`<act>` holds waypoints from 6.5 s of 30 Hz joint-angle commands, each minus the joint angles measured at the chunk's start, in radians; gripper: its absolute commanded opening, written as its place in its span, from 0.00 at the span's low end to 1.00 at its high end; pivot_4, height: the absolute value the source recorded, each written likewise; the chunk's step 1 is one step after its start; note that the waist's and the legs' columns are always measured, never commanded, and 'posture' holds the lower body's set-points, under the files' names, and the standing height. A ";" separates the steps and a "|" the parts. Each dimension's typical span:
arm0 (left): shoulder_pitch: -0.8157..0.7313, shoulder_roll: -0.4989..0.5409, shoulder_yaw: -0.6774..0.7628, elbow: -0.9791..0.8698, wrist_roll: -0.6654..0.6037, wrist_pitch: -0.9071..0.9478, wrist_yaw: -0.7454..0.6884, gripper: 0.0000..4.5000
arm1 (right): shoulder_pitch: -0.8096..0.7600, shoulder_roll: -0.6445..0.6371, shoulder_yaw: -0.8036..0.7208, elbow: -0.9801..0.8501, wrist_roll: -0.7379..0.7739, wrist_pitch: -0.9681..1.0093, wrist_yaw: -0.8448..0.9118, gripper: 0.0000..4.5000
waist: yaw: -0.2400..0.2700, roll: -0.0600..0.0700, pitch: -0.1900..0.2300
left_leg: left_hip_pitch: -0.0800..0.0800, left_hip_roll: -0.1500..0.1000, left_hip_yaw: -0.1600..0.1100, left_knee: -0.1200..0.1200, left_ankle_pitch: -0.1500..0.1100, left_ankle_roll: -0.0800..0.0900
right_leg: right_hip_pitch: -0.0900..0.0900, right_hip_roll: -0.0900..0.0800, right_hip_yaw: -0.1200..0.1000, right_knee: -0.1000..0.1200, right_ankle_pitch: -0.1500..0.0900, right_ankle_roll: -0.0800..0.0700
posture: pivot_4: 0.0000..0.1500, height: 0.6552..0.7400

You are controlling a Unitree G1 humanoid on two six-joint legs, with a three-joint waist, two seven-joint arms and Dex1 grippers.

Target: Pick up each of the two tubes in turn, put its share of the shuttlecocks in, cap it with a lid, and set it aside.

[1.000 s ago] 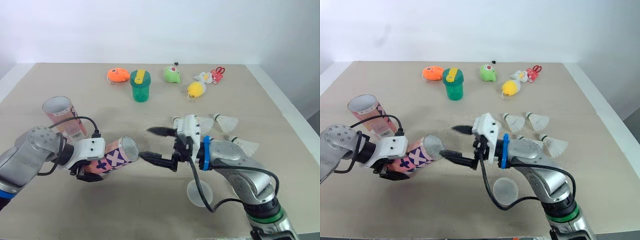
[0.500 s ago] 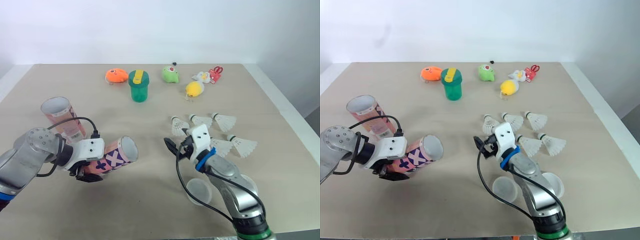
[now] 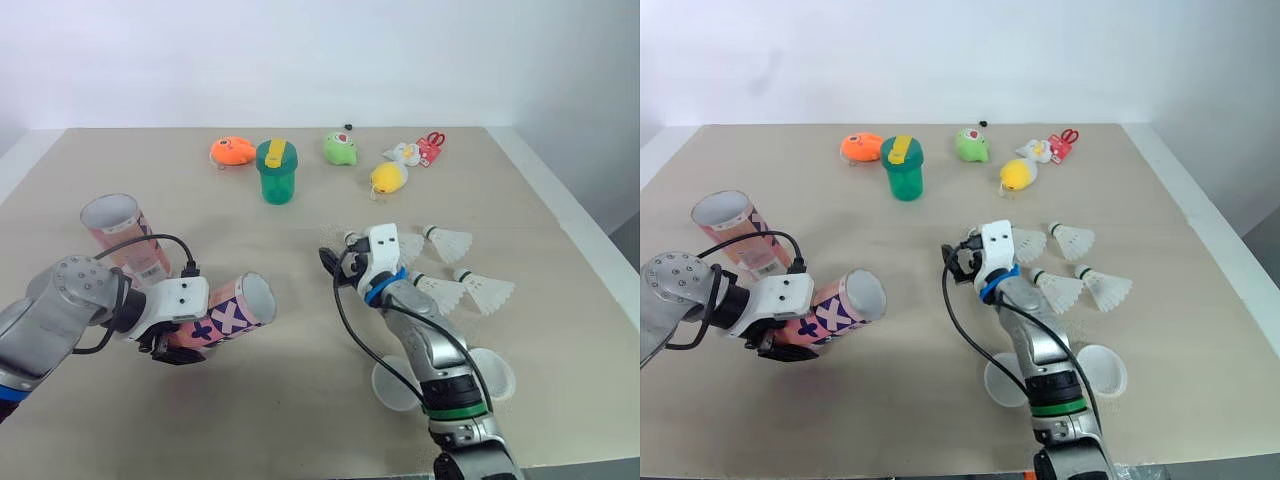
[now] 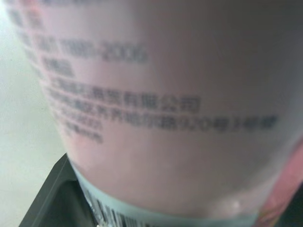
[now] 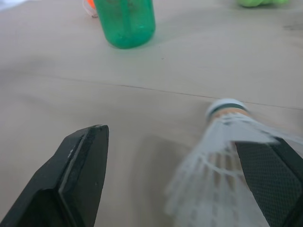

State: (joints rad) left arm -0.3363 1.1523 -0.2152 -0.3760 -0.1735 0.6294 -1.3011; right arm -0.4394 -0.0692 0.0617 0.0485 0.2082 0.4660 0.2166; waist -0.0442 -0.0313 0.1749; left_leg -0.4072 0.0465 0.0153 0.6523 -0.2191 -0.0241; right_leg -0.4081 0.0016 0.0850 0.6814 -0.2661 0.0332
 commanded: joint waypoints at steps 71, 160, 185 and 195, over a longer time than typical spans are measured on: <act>-0.045 -0.095 -0.074 0.032 0.044 -0.037 -0.026 0.75 | 0.860 -0.134 -0.241 -0.861 -0.058 -0.223 -0.031 0.99 | 0.022 0.009 0.001 | 0.000 -0.011 -0.001 -0.001 0.000 0.001 | 0.001 -0.018 0.001 -0.001 -0.006 0.006 | 1.00 1.00; -0.032 -0.098 -0.026 -0.018 0.003 0.031 0.025 0.75 | -0.391 -0.463 0.184 -0.249 0.350 0.123 0.941 0.02 | 0.022 0.008 0.002 | -0.011 -0.018 -0.015 0.001 0.001 0.002 | 0.002 -0.019 -0.012 -0.004 -0.005 0.013 | 1.00 1.00; -0.027 -0.096 -0.026 -0.027 0.000 0.030 0.035 0.75 | -0.568 -0.188 0.535 -0.024 -0.096 -0.197 1.054 0.02 | 0.022 0.008 0.002 | -0.011 -0.018 -0.016 0.003 0.001 0.002 | 0.001 -0.018 -0.013 -0.001 -0.002 0.007 | 1.00 1.00; -0.022 -0.111 0.006 -0.020 -0.007 -0.007 0.047 0.75 | -0.524 -0.378 0.290 -0.174 0.103 -0.007 1.133 0.02 | 0.024 0.008 0.002 | -0.012 -0.019 -0.017 0.003 0.001 0.002 | 0.002 -0.021 -0.014 -0.001 -0.002 0.007 | 1.00 1.00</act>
State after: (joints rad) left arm -0.3636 1.0475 -0.2170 -0.3915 -0.1691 0.6357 -1.2644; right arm -0.9729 -0.4262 0.4092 -0.0675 0.2662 0.4297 1.3396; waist -0.0199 -0.0233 0.1773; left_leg -0.4190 0.0276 -0.0018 0.6554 -0.2178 -0.0216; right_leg -0.4063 -0.0198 0.0710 0.6807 -0.2682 0.0399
